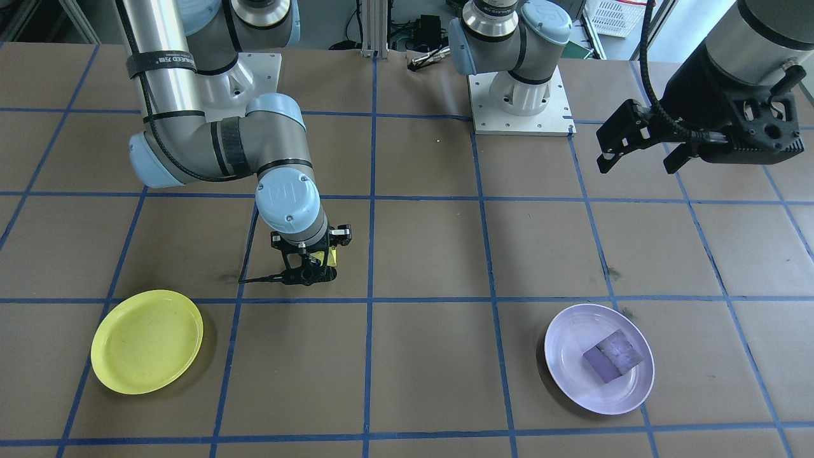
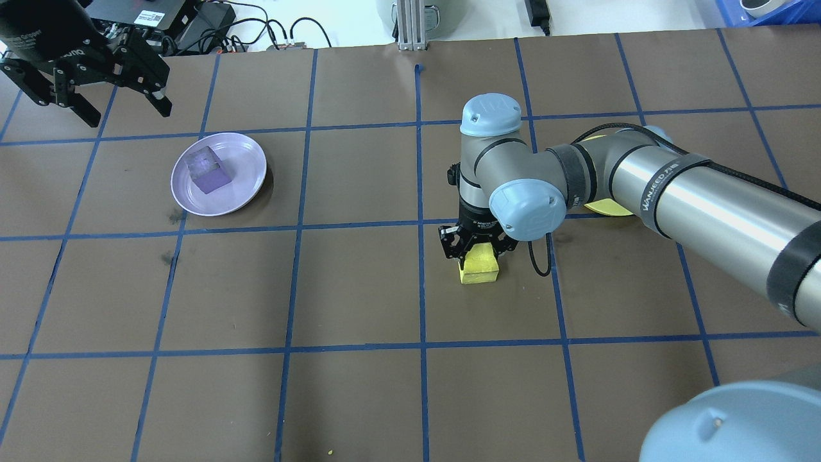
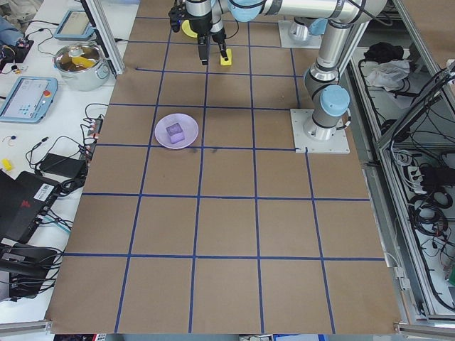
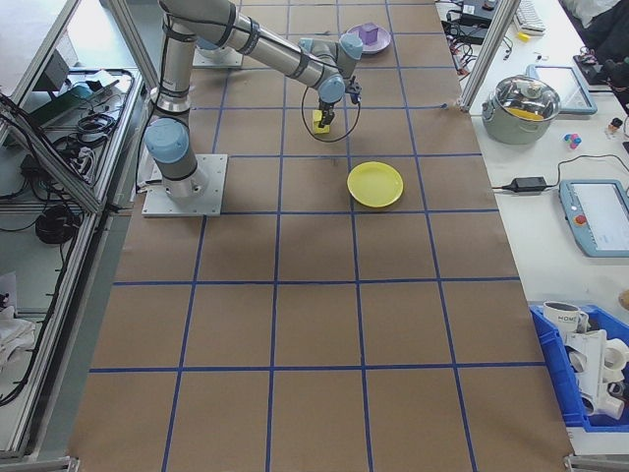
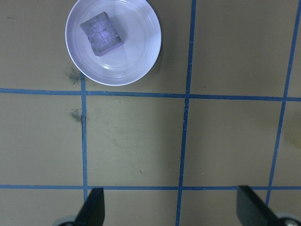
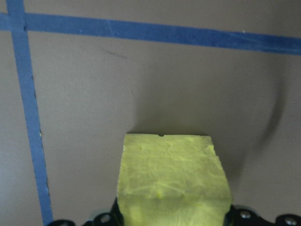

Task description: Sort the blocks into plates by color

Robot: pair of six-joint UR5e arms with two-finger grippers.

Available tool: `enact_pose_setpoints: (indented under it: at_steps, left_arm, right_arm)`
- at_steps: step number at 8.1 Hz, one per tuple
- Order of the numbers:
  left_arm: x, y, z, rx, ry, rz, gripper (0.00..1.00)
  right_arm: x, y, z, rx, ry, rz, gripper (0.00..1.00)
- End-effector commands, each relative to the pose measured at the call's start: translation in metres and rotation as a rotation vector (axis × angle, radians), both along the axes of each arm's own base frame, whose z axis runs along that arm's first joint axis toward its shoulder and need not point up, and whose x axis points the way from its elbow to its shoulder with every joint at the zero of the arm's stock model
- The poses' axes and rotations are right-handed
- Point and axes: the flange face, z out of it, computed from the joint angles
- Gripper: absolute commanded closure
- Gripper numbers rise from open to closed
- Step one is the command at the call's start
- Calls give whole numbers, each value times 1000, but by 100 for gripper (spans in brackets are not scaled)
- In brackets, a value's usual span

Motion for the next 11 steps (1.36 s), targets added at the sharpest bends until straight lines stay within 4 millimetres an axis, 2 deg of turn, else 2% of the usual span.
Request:
enact_pose_setpoints:
  at_steps: [1, 2, 3, 4, 5, 7, 8, 9, 11]
  left_arm:
    - [-1, 1, -1, 3, 1, -2, 0]
    - [-1, 0, -3, 6, 1, -2, 0]
    - [-1, -1, -4, 7, 1, -2, 0]
    - [-2, 1, -2, 4, -1, -3, 0]
    - [-2, 1, -2, 4, -1, -3, 0]
    - [-2, 5, 4, -5, -6, -2, 0]
    - [-6, 8, 7, -8, -36, -15, 0]
    - [-5, 9, 9, -11, -50, -16, 0]
    - [-5, 11, 11, -17, -52, -16, 0]
  right_arm:
    - [-5, -17, 25, -122, 27, 29, 100]
    - [-10, -34, 47, -194, 31, 21, 100]
    - [-20, -49, 79, -259, 24, -5, 100]
    - [-48, -68, 104, -310, 49, -47, 100]
    - [-89, -87, 121, -343, 64, -56, 100]
    - [-176, -109, 128, -350, 79, 48, 100]
    - [-218, -115, 121, -331, 81, 75, 100]
    - [-245, -117, 119, -326, 83, 71, 100]
    - [-256, -124, 90, -279, 79, 62, 100]
